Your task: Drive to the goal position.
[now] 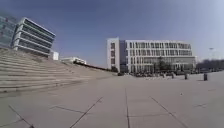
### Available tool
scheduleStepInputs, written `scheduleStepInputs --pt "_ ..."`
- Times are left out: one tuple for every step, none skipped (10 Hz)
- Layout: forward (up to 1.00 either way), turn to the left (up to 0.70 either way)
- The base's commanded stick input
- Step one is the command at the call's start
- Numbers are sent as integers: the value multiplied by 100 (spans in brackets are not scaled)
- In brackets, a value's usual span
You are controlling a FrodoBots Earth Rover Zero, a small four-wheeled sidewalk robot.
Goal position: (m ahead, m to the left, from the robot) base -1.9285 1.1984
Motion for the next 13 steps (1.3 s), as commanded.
scheduleStepInputs --pt "54 30" --pt "93 37" --pt "100 40" --pt "100 40" --pt "100 40" --pt "100 40" --pt "100 40" --pt "100 40" --pt "100 40" --pt "100 40" --pt "100 40" --pt "100 40" --pt "100 40"
